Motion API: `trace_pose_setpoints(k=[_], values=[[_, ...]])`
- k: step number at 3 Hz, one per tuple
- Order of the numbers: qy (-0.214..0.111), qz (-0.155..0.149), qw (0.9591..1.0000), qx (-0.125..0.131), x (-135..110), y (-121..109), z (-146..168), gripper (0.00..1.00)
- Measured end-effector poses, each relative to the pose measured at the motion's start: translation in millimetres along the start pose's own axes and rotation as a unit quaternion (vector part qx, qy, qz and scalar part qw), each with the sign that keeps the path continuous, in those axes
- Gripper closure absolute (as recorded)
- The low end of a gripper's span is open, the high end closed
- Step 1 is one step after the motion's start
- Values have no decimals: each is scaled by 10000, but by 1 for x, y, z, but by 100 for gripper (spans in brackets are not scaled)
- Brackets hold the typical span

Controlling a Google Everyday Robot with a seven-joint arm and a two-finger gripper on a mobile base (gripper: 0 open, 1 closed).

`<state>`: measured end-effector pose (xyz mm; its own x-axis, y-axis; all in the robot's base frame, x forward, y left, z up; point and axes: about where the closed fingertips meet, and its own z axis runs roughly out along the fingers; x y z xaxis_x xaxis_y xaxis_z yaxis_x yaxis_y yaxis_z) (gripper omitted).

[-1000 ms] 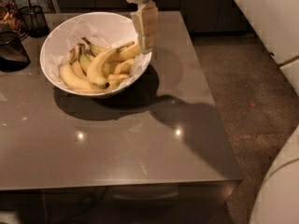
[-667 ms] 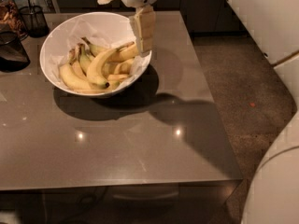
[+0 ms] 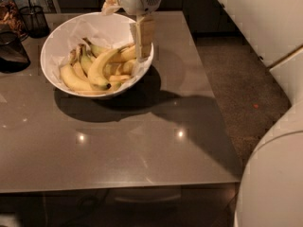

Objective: Pick banana from white bowl

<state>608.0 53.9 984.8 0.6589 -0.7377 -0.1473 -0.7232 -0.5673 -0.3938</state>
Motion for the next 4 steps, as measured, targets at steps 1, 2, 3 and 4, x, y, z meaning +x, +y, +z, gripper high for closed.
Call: trace_pose_setpoints(k=[1, 2, 3, 4], values=[[-32, -21, 10000, -58, 4, -3, 8, 24], [-25, -136, 9999, -75, 6, -13, 13, 30], [-49, -349, 9993, -128, -1, -24, 22, 30], [-48, -462, 9987, -220, -6, -30, 33, 33]])
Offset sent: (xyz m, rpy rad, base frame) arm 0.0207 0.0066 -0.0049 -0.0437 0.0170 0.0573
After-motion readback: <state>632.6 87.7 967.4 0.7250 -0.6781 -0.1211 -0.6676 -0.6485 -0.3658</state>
